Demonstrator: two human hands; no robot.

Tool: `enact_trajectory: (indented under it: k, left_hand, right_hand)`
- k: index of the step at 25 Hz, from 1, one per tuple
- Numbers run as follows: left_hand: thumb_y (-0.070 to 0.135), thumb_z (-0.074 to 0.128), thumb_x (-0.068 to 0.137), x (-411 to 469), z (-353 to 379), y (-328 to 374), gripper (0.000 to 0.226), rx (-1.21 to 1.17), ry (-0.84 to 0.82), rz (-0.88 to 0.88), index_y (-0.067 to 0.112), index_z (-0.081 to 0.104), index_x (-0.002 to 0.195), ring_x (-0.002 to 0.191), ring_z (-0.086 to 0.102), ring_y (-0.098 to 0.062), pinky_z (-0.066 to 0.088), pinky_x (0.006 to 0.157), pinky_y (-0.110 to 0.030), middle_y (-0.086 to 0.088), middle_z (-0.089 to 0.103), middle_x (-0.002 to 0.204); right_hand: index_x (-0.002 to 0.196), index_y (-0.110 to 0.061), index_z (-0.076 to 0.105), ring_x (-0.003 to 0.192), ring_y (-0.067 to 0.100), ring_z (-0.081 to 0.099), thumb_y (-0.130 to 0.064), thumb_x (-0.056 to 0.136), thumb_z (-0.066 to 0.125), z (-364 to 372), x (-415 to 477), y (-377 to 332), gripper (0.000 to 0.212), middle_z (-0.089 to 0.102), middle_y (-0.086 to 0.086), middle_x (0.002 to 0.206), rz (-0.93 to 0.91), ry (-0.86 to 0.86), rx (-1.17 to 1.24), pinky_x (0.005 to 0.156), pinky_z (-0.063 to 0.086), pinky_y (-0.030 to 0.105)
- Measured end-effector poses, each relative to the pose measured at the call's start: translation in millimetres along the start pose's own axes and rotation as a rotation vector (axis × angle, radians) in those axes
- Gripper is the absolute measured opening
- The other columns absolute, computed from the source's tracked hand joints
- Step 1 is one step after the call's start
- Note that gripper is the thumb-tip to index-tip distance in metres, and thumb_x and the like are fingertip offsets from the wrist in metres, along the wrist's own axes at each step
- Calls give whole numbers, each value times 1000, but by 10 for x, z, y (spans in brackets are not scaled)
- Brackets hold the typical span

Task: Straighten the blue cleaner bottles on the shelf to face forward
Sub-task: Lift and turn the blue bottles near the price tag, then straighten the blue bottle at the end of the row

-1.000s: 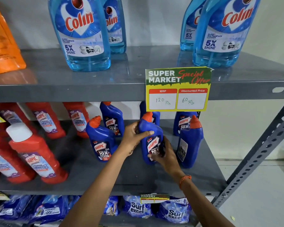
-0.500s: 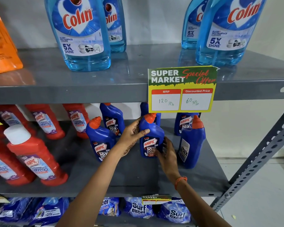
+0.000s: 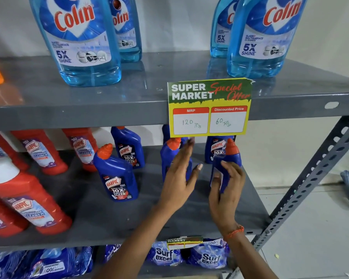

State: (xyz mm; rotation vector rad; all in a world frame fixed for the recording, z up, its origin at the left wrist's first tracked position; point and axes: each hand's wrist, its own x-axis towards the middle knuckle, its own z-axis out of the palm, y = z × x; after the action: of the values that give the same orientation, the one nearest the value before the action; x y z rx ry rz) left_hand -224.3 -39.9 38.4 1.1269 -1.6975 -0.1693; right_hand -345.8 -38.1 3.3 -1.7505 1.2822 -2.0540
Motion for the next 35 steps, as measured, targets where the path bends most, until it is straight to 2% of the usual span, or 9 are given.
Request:
enact_trajectory:
  k: [4, 6, 9, 11, 15, 18, 25, 32, 35]
  left_hand:
    - [26, 60, 88, 125, 423, -1, 50, -60, -280, -220, 15, 42, 133, 117, 56, -20, 45, 97, -28, -10, 58, 130]
    - [32, 62, 86, 177, 591, -41, 49, -80, -383, -339, 10, 47, 128, 110, 60, -27, 48, 91, -33, -15, 64, 121]
    - [35, 63, 84, 181, 730, -53, 42, -79, -382, -346, 4, 55, 112, 98, 65, -32, 52, 82, -38, -19, 69, 105]
    - [37, 63, 84, 170, 799, -43, 39, -53, -347, -336, 2, 58, 102, 91, 65, -31, 52, 78, -36, -20, 70, 98]
    - [42, 70, 75, 150, 953, 153, 36, -63, -255, -398, 12, 51, 73, 53, 55, -8, 39, 50, -7, -3, 60, 64]
    - [36, 78, 69, 230, 1058, 184, 38, -148, -74, -552, 16, 47, 59, 39, 44, -3, 34, 38, -7, 7, 47, 47]
    - [17, 78, 71, 335, 1021, -98, 28, -593, -215, -557, 8, 66, 94, 73, 69, -11, 54, 62, -16, -6, 72, 84]
    - [7, 78, 69, 416, 991, -241, 27, -606, -327, -460, 21, 67, 89, 77, 69, -3, 55, 65, -14, -5, 71, 88]
    - [7, 77, 71, 413, 986, -280, 28, -631, -346, -495, 27, 66, 86, 74, 69, 1, 54, 63, -12, -7, 71, 92]
  right_hand:
    - [131, -9, 38, 126, 12, 33, -21, 87, 60, -256, 0, 297, 50, 40, 16, 132, 239, -49, -143, 106, 25, 8]
    - [134, -6, 36, 129, 22, 36, -15, 82, 68, -307, -46, 504, 62, 41, 18, 137, 455, -249, -211, 108, 33, 23]
    - [117, -9, 45, 96, 32, 56, -17, 81, 70, -299, -87, 673, 44, 58, 15, 106, 643, -390, -132, 75, 48, 31]
    - [120, -10, 43, 87, 31, 59, -17, 84, 66, -285, -82, 701, 43, 60, 9, 96, 713, -379, -62, 71, 49, 35]
    - [131, -13, 40, 97, 31, 62, -8, 87, 60, -242, -81, 693, 49, 63, 12, 107, 673, -271, -100, 81, 53, 43]
    - [143, -17, 28, 129, 26, 43, -13, 89, 58, -253, -134, 682, 61, 44, 13, 142, 571, -274, -216, 110, 38, 44]
    - [141, -18, 28, 130, 20, 36, -22, 73, 77, -481, -29, 776, 84, 35, 10, 144, 563, -311, -166, 103, 35, 30]
    - [138, -22, 30, 123, 19, 46, -11, 75, 76, -461, 101, 894, 79, 46, 11, 138, 626, -345, -11, 100, 42, 34]
    - [142, -16, 27, 126, 25, 45, -11, 77, 73, -439, 54, 942, 79, 44, 13, 140, 679, -352, 10, 104, 44, 49]
